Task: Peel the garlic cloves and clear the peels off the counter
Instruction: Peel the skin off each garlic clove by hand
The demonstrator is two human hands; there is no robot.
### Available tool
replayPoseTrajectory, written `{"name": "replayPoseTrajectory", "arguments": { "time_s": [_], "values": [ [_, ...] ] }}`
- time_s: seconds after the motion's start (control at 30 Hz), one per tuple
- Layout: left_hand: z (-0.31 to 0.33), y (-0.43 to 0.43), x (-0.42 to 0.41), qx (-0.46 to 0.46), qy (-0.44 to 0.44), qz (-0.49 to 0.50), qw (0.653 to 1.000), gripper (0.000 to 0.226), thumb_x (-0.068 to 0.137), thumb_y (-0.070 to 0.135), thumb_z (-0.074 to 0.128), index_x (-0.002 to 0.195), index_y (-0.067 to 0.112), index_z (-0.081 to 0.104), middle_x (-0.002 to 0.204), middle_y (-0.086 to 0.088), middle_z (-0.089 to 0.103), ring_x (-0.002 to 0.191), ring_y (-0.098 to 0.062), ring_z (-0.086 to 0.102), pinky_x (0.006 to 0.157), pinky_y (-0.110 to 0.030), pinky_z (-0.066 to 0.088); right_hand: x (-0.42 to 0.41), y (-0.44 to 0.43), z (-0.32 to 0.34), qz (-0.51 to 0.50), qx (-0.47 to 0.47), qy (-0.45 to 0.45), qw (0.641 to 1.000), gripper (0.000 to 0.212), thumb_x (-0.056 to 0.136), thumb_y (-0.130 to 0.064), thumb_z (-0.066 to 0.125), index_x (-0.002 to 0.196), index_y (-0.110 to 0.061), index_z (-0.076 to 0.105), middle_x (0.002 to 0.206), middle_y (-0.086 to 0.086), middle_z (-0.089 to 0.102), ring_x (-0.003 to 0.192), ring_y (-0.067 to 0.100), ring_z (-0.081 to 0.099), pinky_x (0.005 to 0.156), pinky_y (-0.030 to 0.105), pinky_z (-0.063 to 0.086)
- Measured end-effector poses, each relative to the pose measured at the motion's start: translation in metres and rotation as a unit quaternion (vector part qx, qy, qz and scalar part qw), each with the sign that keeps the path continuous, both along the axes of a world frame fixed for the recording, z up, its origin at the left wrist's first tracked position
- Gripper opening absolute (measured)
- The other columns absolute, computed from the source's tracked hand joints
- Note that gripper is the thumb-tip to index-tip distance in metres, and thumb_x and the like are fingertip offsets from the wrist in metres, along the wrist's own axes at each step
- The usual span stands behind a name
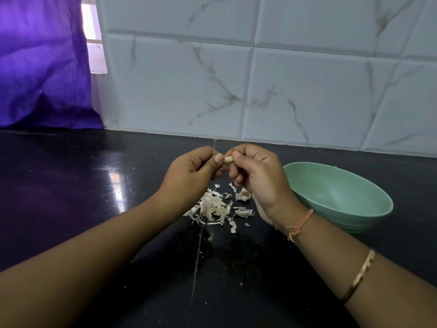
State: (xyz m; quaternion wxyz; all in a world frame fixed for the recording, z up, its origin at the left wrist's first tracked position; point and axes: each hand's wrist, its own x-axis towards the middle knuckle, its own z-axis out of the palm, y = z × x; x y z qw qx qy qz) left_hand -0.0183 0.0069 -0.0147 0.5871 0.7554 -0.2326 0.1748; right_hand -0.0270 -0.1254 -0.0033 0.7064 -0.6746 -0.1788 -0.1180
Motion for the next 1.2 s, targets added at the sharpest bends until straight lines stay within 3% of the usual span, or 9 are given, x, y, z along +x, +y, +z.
{"name": "replayPoseTrajectory", "arguments": {
  "time_s": [0.13,0.33,0.53,0.63,0.73,0.87,1.03,1.2],
  "values": [
    [0.003,0.0,-0.002,-0.05,0.049,-0.05,0.996,0.027,0.095,0.015,0.044,0.073,0.013,0.059,0.067,0.006,0.057,0.06,0.001,0.047,0.067,-0.018,0.044,0.0,0.0,-0.001,0.013,-0.014,-0.015,1.0,0.026,0.095,-0.002,0.042,0.076,-0.01,0.058,0.055,0.0,0.05,0.047,0.004,0.04,0.049,0.015,0.036],
    [0.002,0.0,-0.001,-0.096,0.147,-0.105,0.979,0.037,0.097,0.022,0.041,0.063,0.022,0.056,0.06,0.008,0.048,0.061,-0.005,0.044,0.069,-0.024,0.04,0.0,0.0,-0.002,-0.012,-0.069,-0.085,0.994,0.025,0.095,0.003,0.042,0.082,-0.008,0.06,0.066,0.0,0.059,0.057,0.003,0.05,0.058,0.015,0.043],
    [0.003,0.001,-0.001,-0.123,0.143,-0.051,0.981,0.031,0.095,0.032,0.044,0.073,0.014,0.055,0.058,0.006,0.05,0.056,-0.004,0.046,0.057,-0.018,0.042,-0.003,0.005,-0.005,-0.05,-0.089,-0.103,0.989,0.015,0.091,-0.003,0.053,0.087,-0.008,0.066,0.072,-0.002,0.064,0.063,-0.001,0.056,0.066,0.021,0.05],
    [0.002,-0.001,-0.003,-0.095,0.102,-0.041,0.989,0.036,0.075,0.046,0.058,0.08,0.01,0.062,0.064,0.006,0.059,0.06,-0.002,0.051,0.058,-0.018,0.045,0.0,0.002,-0.006,-0.085,-0.076,-0.104,0.988,0.014,0.089,-0.005,0.058,0.086,-0.013,0.068,0.075,-0.003,0.067,0.067,-0.001,0.06,0.069,0.027,0.053],
    [0.002,0.0,-0.002,-0.086,0.064,-0.037,0.993,0.023,0.067,0.032,0.067,0.077,0.012,0.065,0.071,-0.003,0.065,0.063,-0.005,0.053,0.058,-0.015,0.045,0.002,0.0,-0.004,-0.081,-0.06,-0.087,0.991,0.019,0.089,-0.002,0.057,0.083,-0.017,0.068,0.072,-0.002,0.065,0.063,0.001,0.058,0.066,0.02,0.052],
    [0.001,0.003,0.001,-0.096,0.057,-0.053,0.992,0.003,0.078,0.014,0.066,0.075,0.014,0.067,0.077,-0.009,0.067,0.067,-0.008,0.054,0.06,-0.014,0.044,0.002,-0.002,-0.002,-0.05,-0.037,-0.065,0.996,0.024,0.091,0.0,0.053,0.081,-0.017,0.067,0.069,-0.004,0.063,0.063,0.003,0.056,0.067,0.019,0.051],
    [0.001,0.003,0.003,-0.115,0.058,-0.076,0.989,0.011,0.081,0.006,0.063,0.074,0.014,0.066,0.075,-0.002,0.071,0.067,-0.004,0.058,0.061,-0.012,0.044,0.004,-0.003,-0.002,-0.011,-0.004,-0.045,0.999,0.023,0.091,0.002,0.051,0.085,-0.013,0.068,0.074,0.003,0.063,0.074,0.017,0.055,0.079,0.032,0.052],
    [0.002,0.003,0.002,-0.146,0.093,-0.101,0.98,0.009,0.08,0.008,0.061,0.073,0.013,0.065,0.07,0.002,0.069,0.068,-0.008,0.055,0.062,-0.015,0.044,0.004,-0.005,-0.002,0.003,0.004,-0.047,0.999,0.023,0.09,0.003,0.051,0.087,-0.012,0.068,0.073,0.001,0.064,0.075,0.018,0.055,0.074,0.024,0.052]
  ]
}}
